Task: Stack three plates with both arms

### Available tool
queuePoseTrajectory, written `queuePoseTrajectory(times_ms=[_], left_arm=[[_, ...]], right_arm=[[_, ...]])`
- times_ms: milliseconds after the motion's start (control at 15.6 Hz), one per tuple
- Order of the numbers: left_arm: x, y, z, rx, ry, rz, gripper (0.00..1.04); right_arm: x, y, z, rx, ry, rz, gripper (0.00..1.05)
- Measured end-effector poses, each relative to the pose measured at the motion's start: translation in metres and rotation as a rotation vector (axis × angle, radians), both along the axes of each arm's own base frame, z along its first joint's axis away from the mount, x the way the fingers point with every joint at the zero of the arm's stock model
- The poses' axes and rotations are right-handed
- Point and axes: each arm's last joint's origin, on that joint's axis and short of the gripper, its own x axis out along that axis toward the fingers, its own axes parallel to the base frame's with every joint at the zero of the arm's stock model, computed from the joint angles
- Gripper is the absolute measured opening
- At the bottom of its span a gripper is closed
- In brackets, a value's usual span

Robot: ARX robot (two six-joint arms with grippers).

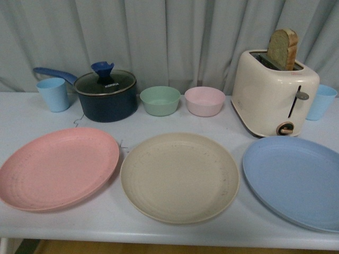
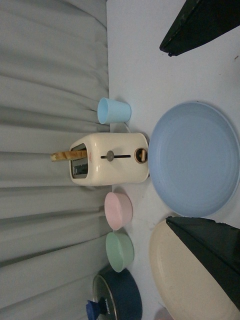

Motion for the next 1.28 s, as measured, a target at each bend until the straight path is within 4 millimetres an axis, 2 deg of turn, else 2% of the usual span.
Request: queuePoseTrajectory(times_ms=[1278], left_arm=[[0.0,0.0,0.0,0.0,0.0,0.0,0.98]], right_arm=[[0.0,0.0,0.0,0.0,0.0,0.0,0.98]])
